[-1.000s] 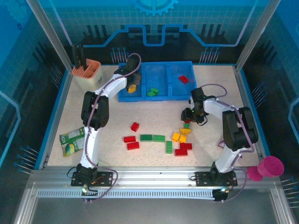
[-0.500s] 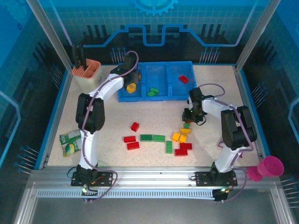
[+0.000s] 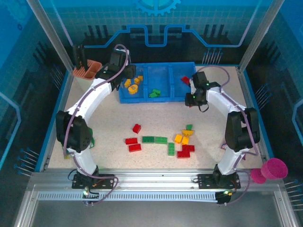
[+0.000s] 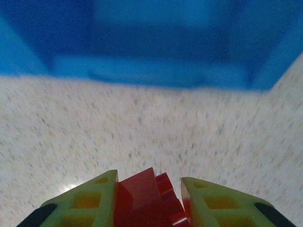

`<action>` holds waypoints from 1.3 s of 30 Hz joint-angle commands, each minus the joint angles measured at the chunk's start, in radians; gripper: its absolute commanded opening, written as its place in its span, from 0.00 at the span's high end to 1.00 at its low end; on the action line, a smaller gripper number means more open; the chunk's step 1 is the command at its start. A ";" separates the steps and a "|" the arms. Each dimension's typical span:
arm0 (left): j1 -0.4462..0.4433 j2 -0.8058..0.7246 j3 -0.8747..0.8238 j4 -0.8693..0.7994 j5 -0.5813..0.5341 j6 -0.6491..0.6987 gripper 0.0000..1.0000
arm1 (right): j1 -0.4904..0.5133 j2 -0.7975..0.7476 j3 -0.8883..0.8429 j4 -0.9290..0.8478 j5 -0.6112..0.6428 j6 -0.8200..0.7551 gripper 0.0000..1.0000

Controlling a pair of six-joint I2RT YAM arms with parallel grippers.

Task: Sort the legos into containers by color
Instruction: Pick up the lego from the middle-right of the table, then place the lego in the container.

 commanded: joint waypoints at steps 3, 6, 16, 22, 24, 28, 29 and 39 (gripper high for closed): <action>0.014 -0.097 -0.070 -0.052 0.016 0.049 0.39 | 0.005 0.131 0.193 -0.030 0.059 -0.050 0.68; 0.015 -0.149 -0.115 -0.081 -0.008 0.062 0.38 | 0.007 0.236 0.317 -0.058 0.062 -0.051 0.68; 0.018 -0.266 -0.252 -0.047 -0.002 0.038 0.33 | 0.022 0.508 0.626 -0.107 0.094 -0.077 0.67; 0.018 -0.272 -0.245 -0.062 -0.005 0.045 0.32 | 0.034 0.538 0.680 -0.131 0.112 -0.086 0.59; 0.018 -0.278 -0.246 -0.060 -0.008 0.046 0.31 | 0.036 0.532 0.671 -0.132 0.110 -0.084 0.54; 0.018 -0.282 -0.242 -0.066 -0.014 0.039 0.31 | 0.037 0.480 0.618 -0.108 0.109 -0.087 0.45; 0.018 -0.282 -0.242 -0.066 -0.009 0.035 0.30 | 0.038 0.469 0.608 -0.104 0.110 -0.089 0.44; 0.018 -0.369 -0.226 -0.119 -0.036 0.042 0.25 | 0.086 0.258 0.422 -0.091 0.102 -0.068 0.41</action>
